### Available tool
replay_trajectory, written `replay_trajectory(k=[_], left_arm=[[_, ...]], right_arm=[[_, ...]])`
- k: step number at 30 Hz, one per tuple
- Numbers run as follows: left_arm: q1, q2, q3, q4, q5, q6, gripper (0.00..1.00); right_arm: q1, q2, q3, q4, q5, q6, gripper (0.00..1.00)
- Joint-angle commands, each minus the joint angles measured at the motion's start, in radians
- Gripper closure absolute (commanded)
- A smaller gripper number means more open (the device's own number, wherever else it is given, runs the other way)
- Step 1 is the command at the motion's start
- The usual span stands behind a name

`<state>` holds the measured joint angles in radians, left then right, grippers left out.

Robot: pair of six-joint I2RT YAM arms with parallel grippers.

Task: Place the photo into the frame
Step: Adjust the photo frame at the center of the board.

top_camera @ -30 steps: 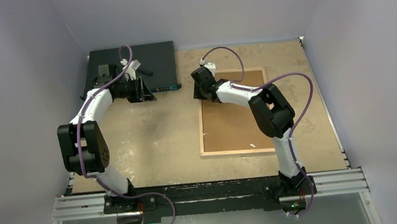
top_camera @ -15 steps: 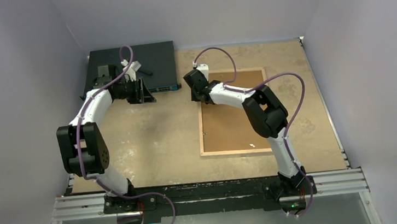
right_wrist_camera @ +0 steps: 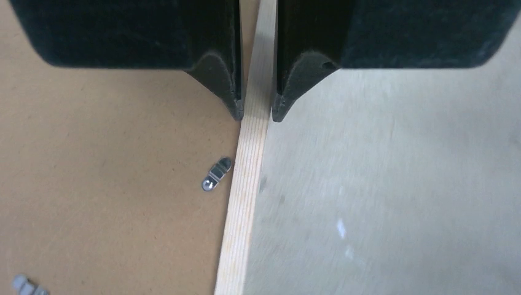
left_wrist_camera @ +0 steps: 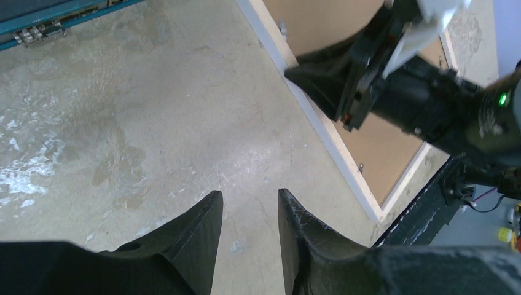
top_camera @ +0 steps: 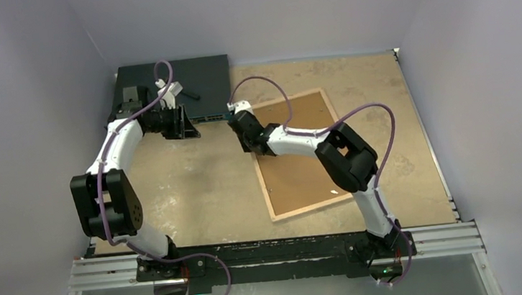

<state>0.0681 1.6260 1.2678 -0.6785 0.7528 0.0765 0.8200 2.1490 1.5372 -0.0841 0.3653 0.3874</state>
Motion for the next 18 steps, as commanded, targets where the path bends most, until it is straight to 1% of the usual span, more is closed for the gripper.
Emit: replay_trajectory(k=[1, 4, 6, 10, 13, 18], left_arm=[[0.009, -0.081, 0.032, -0.024, -0.020, 0.053, 0.63], [0.008, -0.100, 0.018, -0.021, -0.023, 0.055, 0.63], [0.009, -0.101, 0.008, -0.011, -0.018, 0.050, 0.63], [0.007, -0.096, -0.030, 0.049, 0.008, 0.016, 0.63], [-0.003, -0.076, -0.048, 0.095, 0.011, -0.008, 0.62], [-0.012, -0.035, -0.072, 0.110, -0.011, -0.005, 0.62]], right_arm=[[0.118, -0.134, -0.130, -0.023, -0.173, -0.214, 1.00], [0.169, -0.249, -0.264, -0.018, -0.248, -0.286, 1.00], [0.190, -0.331, -0.327, -0.039, -0.293, -0.305, 1.00], [0.233, -0.443, -0.440, -0.046, -0.402, -0.352, 1.00], [0.274, -0.482, -0.469, -0.060, -0.446, -0.383, 1.00], [0.313, -0.493, -0.448, -0.101, -0.510, -0.469, 0.99]])
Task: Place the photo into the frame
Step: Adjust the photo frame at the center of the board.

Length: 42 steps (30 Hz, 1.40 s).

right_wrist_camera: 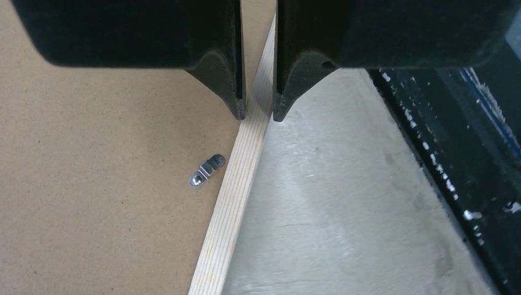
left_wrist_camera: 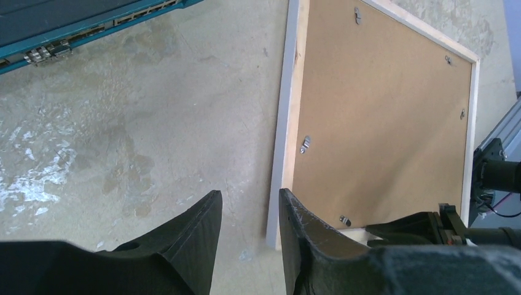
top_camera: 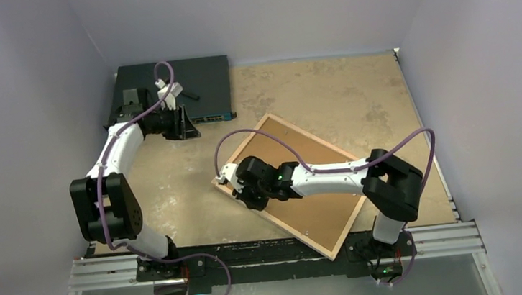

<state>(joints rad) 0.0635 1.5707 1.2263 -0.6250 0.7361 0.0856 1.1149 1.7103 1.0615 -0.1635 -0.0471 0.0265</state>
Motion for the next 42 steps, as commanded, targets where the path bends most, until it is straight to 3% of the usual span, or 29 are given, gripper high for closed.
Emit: replay_trajectory(k=[1, 7, 15, 21, 23, 29, 31, 35, 42], left_arm=[[-0.012, 0.023, -0.044, 0.064, 0.004, -0.010, 0.62], [-0.055, 0.036, -0.124, 0.103, -0.027, 0.003, 0.62], [-0.057, 0.062, -0.152, 0.111, -0.068, 0.029, 0.62], [-0.057, 0.036, -0.162, 0.098, -0.120, 0.046, 0.63], [-0.056, 0.034, -0.161, 0.096, -0.146, 0.045, 0.64], [-0.044, 0.031, -0.166, 0.074, -0.167, 0.065, 0.64], [-0.028, 0.031, -0.161, 0.059, -0.163, 0.084, 0.65], [0.010, 0.038, -0.126, -0.029, -0.150, 0.176, 0.65], [0.039, 0.061, -0.154, -0.197, -0.148, 0.426, 0.66]], right_arm=[[0.024, -0.055, 0.031, -0.025, -0.098, -0.125, 0.97], [0.044, -0.003, 0.088, -0.039, -0.108, -0.199, 0.88], [0.173, 0.178, 0.234, -0.049, -0.110, -0.244, 0.89], [0.213, 0.166, 0.209, -0.026, -0.072, -0.241, 0.89], [0.218, 0.154, 0.199, -0.049, -0.012, -0.216, 0.83], [0.181, 0.022, 0.142, -0.066, 0.087, -0.040, 0.48], [0.138, -0.041, 0.090, -0.042, 0.093, 0.034, 0.40], [0.048, -0.150, -0.007, -0.021, 0.124, 0.121, 0.38], [0.012, -0.320, -0.098, 0.080, 0.116, 0.318, 0.35]])
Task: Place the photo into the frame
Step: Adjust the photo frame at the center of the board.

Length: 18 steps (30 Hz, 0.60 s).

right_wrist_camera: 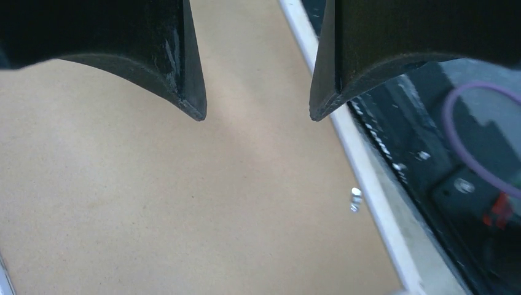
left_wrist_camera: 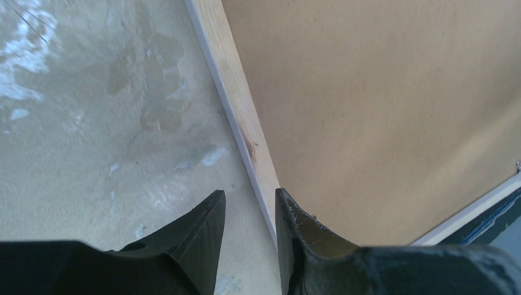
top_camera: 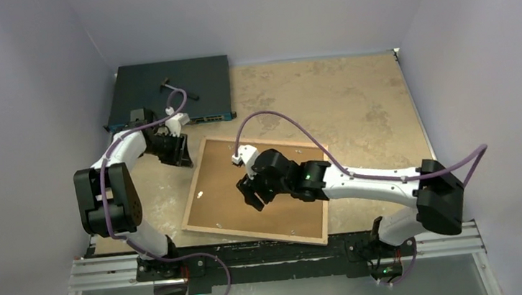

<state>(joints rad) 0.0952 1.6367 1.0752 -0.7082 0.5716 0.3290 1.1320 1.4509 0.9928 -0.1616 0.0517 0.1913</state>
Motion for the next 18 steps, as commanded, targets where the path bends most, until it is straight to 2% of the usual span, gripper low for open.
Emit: replay_trajectory(k=[1, 4, 8, 13, 18], left_arm=[[0.007, -0.002, -0.018, -0.115, 0.020, 0.199, 0.67], [0.009, 0.010, -0.036, -0.131, 0.006, 0.237, 0.68], [0.011, 0.016, -0.060, -0.115, -0.028, 0.268, 0.69], [0.011, 0.052, -0.069, -0.076, -0.050, 0.276, 0.72], [0.008, 0.071, -0.075, -0.047, -0.064, 0.292, 0.75]], right_arm=[[-0.030, -0.070, -0.045, 0.075, 0.025, 0.199, 0.35], [-0.173, -0.114, -0.109, 0.026, 0.028, 0.360, 0.34], [-0.348, -0.217, -0.214, -0.062, 0.148, 0.507, 0.29], [-0.551, -0.305, -0.296, -0.072, 0.151, 0.533, 0.22], [-0.648, -0.251, -0.326, -0.045, 0.169, 0.513, 0.20]])
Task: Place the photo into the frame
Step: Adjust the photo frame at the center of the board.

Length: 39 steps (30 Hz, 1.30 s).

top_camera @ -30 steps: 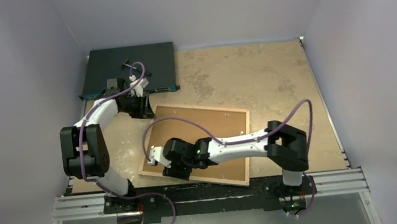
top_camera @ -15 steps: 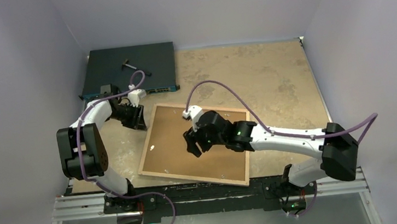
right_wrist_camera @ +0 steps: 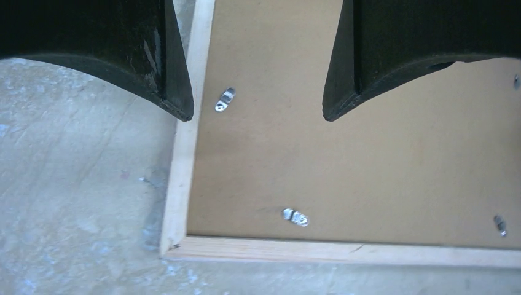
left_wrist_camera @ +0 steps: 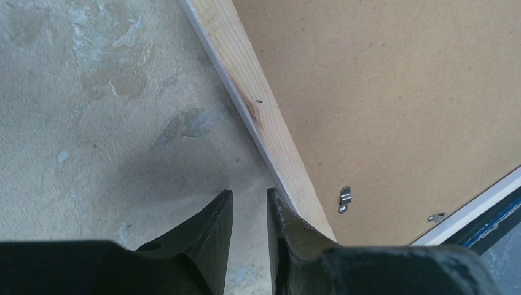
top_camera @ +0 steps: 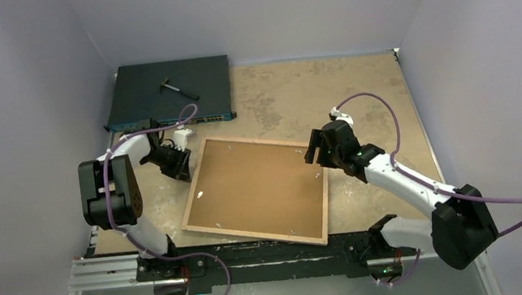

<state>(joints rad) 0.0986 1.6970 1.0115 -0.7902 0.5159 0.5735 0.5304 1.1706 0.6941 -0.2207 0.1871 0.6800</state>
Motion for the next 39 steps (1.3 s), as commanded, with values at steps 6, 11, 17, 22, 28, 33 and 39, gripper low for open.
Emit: replay_trajectory(k=[6, 11, 17, 22, 28, 33, 39], left_arm=[[-0.010, 0.029, -0.019, 0.057, -0.011, 0.046, 0.76], [-0.058, 0.046, -0.012, 0.079, 0.000, 0.027, 0.82], [-0.178, 0.077, 0.006, 0.149, -0.002, -0.049, 0.88], [-0.245, 0.119, 0.054, 0.195, 0.009, -0.121, 0.89], [-0.277, 0.122, 0.106, 0.206, 0.023, -0.173, 0.91], [-0.276, 0.086, 0.157, 0.155, 0.024, -0.188, 0.92], [-0.236, -0.011, 0.184, 0.034, 0.059, -0.151, 0.87]], right_arm=[[-0.118, 0.135, -0.051, 0.128, -0.028, 0.011, 0.25], [-0.166, 0.241, -0.014, 0.194, -0.064, 0.008, 0.44], [-0.260, 0.316, 0.086, 0.197, -0.057, -0.030, 0.53], [-0.323, 0.384, 0.175, 0.195, -0.063, -0.072, 0.56], [-0.355, 0.438, 0.269, 0.145, -0.035, -0.100, 0.41], [-0.362, 0.369, 0.338, 0.059, 0.052, -0.101, 0.23], [-0.292, 0.200, 0.324, 0.074, 0.001, -0.101, 0.06]])
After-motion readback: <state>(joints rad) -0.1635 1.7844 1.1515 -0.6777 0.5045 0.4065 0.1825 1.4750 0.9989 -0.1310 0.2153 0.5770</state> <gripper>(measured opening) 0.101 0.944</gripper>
